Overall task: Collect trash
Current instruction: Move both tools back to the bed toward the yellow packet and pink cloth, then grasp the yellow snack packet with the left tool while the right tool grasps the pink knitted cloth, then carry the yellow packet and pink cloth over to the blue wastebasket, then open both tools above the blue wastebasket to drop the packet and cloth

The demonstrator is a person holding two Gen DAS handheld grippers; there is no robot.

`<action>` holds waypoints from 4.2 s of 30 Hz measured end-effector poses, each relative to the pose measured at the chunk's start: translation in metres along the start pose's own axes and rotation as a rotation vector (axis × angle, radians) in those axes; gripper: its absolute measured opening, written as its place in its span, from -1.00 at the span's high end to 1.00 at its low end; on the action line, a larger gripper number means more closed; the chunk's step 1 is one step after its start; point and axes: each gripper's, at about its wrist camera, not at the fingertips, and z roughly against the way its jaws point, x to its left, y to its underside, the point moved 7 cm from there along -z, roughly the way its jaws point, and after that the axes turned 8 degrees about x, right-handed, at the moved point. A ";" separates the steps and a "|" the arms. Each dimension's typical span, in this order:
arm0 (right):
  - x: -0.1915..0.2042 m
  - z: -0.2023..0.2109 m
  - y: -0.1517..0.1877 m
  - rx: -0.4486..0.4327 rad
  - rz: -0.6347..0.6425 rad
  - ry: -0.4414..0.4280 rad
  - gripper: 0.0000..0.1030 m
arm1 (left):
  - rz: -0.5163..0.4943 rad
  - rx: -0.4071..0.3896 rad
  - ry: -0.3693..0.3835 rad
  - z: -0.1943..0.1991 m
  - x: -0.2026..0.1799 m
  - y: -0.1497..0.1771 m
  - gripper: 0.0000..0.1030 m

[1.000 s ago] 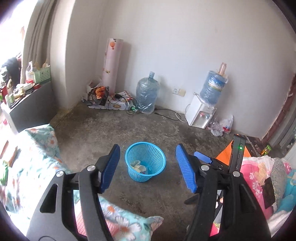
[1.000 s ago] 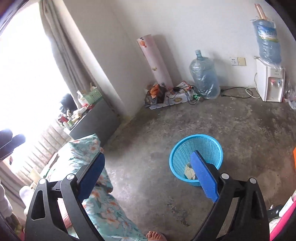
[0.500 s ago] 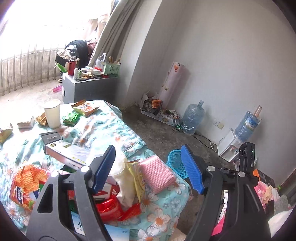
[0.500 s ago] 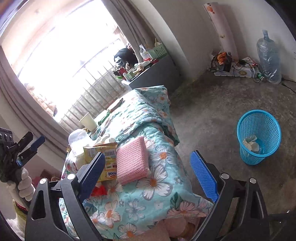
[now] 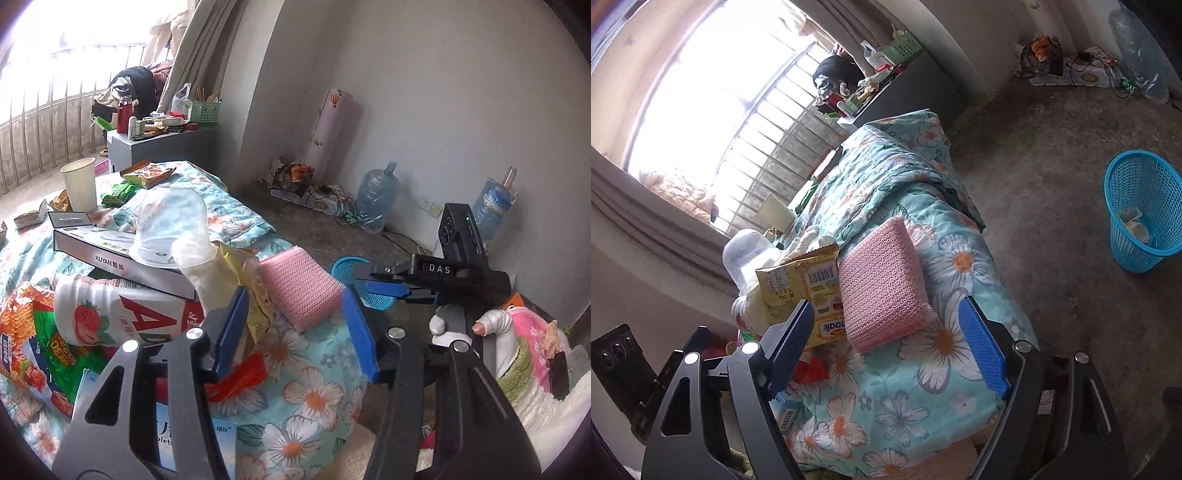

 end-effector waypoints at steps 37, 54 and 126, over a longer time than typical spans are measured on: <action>-0.017 -0.040 -0.002 0.102 -0.087 -0.161 0.06 | 0.096 0.123 -0.059 -0.077 0.013 -0.006 0.81; -0.015 -0.001 0.003 0.004 -0.082 -0.116 0.46 | 0.065 0.030 -0.053 -0.048 0.002 -0.011 0.95; -0.419 0.095 -0.030 -0.455 -0.825 0.363 -0.04 | -0.285 0.379 0.174 -0.421 -0.273 -0.106 0.01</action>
